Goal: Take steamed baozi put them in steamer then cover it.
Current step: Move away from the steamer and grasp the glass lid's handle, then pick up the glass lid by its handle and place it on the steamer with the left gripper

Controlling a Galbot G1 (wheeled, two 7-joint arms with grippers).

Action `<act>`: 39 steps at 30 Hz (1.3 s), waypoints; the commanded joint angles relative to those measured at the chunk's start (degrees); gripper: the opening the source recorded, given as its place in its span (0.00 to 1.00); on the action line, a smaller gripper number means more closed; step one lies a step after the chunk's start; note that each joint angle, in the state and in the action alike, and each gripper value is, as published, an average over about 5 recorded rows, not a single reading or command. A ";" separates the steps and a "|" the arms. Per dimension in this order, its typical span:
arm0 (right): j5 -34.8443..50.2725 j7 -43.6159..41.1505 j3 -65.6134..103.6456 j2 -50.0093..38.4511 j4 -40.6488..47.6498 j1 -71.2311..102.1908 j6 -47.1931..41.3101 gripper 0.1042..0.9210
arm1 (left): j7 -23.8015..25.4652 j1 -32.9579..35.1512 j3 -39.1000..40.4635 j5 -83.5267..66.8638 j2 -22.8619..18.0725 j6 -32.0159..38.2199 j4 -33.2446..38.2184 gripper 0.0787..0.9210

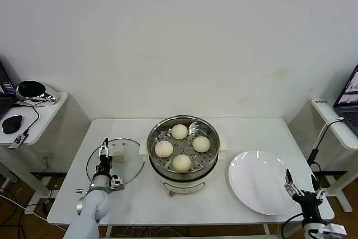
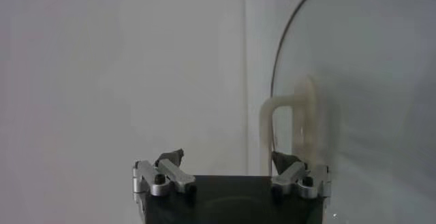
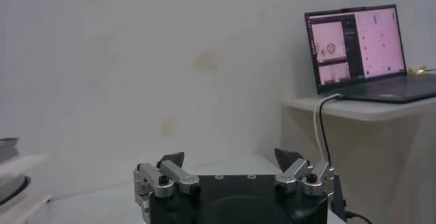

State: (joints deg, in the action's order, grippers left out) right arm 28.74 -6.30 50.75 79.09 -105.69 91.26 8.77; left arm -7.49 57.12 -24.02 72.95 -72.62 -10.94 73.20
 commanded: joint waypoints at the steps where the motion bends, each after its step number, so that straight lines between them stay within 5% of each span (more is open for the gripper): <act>1: 0.08 0.00 0.09 0.07 -0.16 0.13 0.00 0.88 | -1.41 -2.09 0.03 -0.14 -0.65 -1.28 -3.88 0.88; 10: 0.27 0.00 0.24 0.14 -0.10 0.02 -0.25 0.88 | -2.23 -2.03 -0.32 -2.01 -0.40 -0.93 -5.51 0.83; 30: -0.63 -0.03 0.91 1.85 -2.43 1.05 -0.50 0.88 | -3.30 -3.33 0.82 -5.71 1.90 0.91 -7.30 0.15; 39: -0.59 -0.06 0.75 2.15 -3.43 0.44 -0.96 0.88 | 1.28 4.56 -2.09 -8.28 3.03 -4.01 8.52 0.07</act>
State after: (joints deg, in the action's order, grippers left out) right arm 28.09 -6.35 51.56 81.12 -108.62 91.79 7.95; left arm -9.48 55.84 -24.38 66.50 -70.10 -11.07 69.21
